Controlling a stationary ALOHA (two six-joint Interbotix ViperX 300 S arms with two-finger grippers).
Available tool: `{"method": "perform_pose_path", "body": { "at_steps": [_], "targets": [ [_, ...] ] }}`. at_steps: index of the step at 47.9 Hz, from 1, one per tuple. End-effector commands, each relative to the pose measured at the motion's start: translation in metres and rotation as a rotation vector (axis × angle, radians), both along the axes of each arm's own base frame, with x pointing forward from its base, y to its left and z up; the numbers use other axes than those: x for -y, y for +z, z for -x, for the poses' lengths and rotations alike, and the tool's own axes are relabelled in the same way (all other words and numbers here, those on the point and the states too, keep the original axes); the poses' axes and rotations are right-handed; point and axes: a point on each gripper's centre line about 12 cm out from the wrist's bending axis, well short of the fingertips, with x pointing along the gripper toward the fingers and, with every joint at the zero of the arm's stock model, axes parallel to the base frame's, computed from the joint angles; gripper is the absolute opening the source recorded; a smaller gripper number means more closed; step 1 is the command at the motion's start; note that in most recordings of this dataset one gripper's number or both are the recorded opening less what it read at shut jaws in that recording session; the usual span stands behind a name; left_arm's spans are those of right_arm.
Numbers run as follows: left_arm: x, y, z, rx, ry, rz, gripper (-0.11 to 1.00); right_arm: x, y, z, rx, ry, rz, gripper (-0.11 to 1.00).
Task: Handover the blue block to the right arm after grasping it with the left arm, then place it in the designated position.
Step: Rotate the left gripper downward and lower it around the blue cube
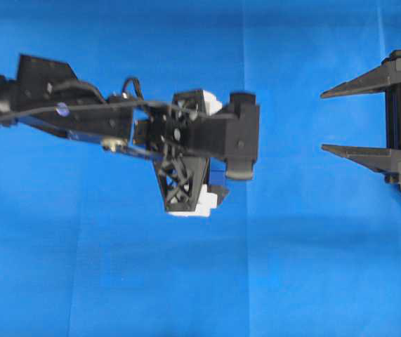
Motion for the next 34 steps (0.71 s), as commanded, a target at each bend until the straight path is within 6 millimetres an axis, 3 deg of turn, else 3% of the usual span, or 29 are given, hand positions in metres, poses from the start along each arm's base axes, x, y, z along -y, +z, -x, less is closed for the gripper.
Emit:
{"method": "perform_pose_path", "body": {
  "at_steps": [1,34],
  "targets": [
    [0.002,-0.003,-0.002,0.031,-0.002,0.003,0.93,0.000,0.011,-0.003,0.028,-0.002,-0.003,0.97],
    [-0.007,-0.105,-0.005,0.029,0.023,0.010,0.93,0.000,0.004,-0.010,-0.003,-0.002,-0.001,0.97]
  ]
}}
